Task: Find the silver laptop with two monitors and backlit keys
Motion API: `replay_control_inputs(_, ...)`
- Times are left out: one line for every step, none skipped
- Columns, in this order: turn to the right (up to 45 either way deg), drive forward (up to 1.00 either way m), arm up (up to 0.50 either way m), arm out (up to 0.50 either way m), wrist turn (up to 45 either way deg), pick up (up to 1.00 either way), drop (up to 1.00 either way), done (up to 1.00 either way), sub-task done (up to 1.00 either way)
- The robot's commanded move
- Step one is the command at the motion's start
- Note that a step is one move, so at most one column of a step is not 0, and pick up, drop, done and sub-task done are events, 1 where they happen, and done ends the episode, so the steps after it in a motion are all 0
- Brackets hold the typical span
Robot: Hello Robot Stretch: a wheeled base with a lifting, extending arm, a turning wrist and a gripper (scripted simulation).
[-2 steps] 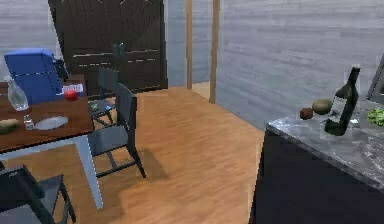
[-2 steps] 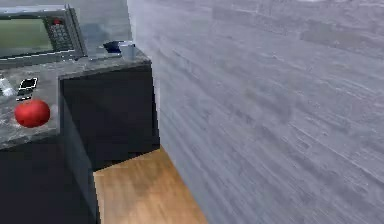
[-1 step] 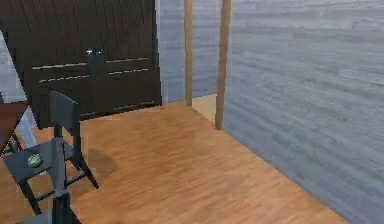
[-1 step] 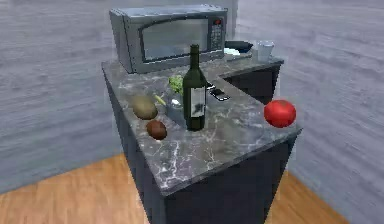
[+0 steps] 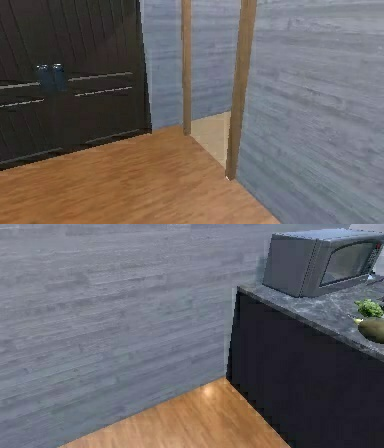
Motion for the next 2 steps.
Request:
replay_control_inputs(-3.0, 0.00, 0.00, 0.00, 0.0, 0.00, 0.00, 0.00, 0.00)
replay_control_inputs(-3.0, 0.00, 0.00, 0.00, 0.0, 0.00, 0.00, 0.00, 0.00)
